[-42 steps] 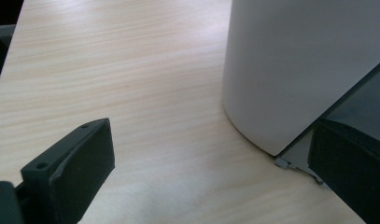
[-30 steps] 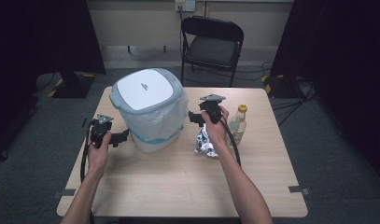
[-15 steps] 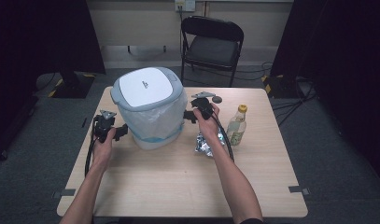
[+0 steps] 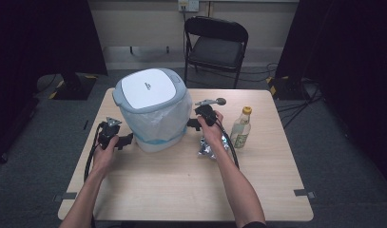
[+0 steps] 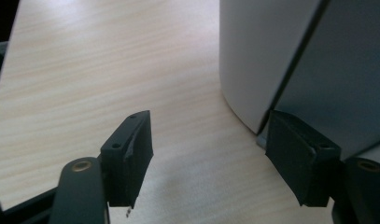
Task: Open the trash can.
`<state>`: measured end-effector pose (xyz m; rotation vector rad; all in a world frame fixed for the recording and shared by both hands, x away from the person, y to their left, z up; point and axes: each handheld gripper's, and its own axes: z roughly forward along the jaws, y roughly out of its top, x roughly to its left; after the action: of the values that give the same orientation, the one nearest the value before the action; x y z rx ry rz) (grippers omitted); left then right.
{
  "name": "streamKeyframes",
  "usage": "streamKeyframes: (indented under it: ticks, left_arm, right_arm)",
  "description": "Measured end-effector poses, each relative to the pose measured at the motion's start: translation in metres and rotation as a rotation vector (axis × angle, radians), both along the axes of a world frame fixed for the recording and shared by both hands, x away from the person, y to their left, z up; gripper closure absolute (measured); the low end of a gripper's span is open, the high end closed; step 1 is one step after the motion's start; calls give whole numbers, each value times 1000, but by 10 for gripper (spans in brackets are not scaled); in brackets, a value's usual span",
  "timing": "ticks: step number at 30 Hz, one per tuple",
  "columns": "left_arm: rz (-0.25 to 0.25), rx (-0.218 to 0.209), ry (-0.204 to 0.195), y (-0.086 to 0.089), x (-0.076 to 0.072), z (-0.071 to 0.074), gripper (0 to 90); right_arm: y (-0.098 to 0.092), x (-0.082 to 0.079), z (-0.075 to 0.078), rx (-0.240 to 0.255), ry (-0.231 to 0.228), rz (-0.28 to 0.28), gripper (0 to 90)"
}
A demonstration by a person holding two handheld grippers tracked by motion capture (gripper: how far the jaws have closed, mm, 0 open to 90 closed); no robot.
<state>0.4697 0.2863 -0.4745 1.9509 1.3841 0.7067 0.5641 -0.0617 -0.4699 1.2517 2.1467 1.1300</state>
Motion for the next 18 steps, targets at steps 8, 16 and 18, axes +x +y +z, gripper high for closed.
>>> streamKeyframes:
  ticks: [8, 16, 18]
  left_arm:
    - [16, -58, -10, 4, 1, -3, 292]
    - [7, -59, -31, 6, 0, -1, 294]
    - [20, -52, -37, 7, 0, -1, 301]
  right_arm:
    - [7, -4, -2, 22, 5, 71, 304]
    - [8, -10, -3, 70, 6, 122, 517]
    - [8, -12, -4, 78, 5, 151, 527]
